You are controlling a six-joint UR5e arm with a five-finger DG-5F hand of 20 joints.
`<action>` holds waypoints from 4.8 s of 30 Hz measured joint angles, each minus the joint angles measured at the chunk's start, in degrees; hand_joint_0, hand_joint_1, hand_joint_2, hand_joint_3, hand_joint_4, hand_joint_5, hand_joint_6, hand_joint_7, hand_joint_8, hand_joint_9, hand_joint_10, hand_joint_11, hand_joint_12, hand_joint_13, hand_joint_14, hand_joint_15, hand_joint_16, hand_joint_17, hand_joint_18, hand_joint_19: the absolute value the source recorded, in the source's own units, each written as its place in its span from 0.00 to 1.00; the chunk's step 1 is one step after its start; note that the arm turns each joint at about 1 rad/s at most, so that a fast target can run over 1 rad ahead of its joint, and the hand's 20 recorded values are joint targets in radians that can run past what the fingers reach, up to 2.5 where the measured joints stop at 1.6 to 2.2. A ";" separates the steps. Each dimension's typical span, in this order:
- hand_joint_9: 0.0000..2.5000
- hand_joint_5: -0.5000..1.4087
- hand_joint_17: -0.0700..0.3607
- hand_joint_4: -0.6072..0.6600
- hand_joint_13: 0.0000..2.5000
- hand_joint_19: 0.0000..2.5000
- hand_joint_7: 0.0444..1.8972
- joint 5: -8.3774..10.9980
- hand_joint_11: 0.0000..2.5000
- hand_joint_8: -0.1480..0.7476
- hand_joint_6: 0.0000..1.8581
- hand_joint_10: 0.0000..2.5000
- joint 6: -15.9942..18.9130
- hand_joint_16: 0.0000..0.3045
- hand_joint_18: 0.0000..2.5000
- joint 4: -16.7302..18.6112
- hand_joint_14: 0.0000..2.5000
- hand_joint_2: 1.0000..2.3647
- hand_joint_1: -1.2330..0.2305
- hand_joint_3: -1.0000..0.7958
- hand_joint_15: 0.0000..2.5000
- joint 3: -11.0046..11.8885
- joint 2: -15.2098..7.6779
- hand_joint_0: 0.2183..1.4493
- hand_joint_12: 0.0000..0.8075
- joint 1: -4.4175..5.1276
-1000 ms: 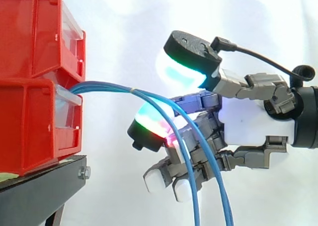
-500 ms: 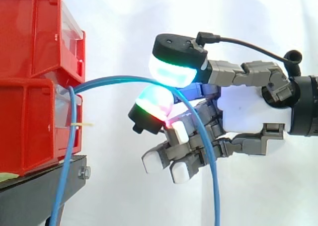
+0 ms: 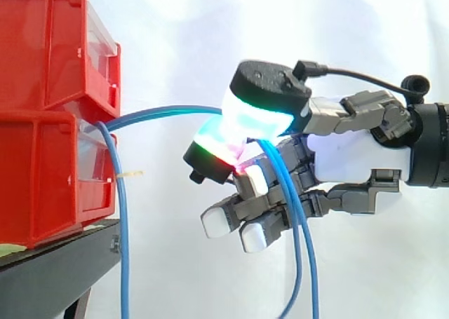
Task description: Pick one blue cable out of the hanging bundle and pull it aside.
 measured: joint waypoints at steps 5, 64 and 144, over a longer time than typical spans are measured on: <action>0.45 0.19 0.46 0.64 0.34 0.18 0.62 -0.11 0.32 0.54 0.49 0.01 -0.02 0.19 0.37 -0.14 0.01 0.00 0.37 0.28 0.18 0.00 0.08 0.18 0.47 -0.08; 0.44 0.19 0.45 0.63 0.34 0.21 0.65 -1.55 0.33 0.53 0.49 0.01 0.00 0.18 0.34 -3.93 0.01 0.01 0.41 0.48 0.19 0.42 0.96 0.27 0.45 -1.15; 0.48 0.20 0.42 0.52 0.39 0.21 0.73 -2.08 0.35 0.53 0.51 0.01 17.93 0.16 0.35 -11.19 0.01 0.01 0.28 0.58 0.26 0.44 1.76 0.38 0.40 -1.38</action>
